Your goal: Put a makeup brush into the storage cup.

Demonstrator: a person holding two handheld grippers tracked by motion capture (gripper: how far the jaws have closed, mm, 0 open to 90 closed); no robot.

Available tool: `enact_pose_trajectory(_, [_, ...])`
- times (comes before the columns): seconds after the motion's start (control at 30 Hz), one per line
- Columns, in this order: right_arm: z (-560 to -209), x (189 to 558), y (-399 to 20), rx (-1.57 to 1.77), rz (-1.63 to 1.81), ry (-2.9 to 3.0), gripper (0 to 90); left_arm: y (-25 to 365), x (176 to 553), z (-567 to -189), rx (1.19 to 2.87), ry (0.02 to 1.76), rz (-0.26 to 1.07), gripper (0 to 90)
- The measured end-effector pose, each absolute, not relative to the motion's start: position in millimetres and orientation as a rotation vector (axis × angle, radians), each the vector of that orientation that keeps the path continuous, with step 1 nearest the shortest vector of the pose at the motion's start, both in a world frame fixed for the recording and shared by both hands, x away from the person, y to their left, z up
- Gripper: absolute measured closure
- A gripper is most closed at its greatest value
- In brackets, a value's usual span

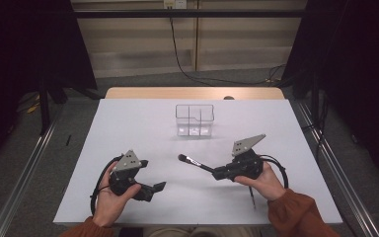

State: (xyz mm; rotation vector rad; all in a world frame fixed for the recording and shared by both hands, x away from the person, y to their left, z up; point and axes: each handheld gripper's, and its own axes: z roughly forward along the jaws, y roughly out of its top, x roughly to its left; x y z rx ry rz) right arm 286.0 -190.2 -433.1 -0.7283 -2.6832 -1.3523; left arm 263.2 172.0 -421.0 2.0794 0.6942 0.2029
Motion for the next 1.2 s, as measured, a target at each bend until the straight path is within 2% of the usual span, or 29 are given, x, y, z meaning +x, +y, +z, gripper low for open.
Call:
enact_pose_trajectory(0.6, [-431,278,-196,-0.726,-1.660,-2.582,79.7,164,263,-424,2.027,0.666,0.264,5.5])
enact_pose_trajectory(1.2, [-423,274,-193,-0.676,-1.785,-2.524,79.7,142,267,-420,1.899,0.593,0.225,5.2])
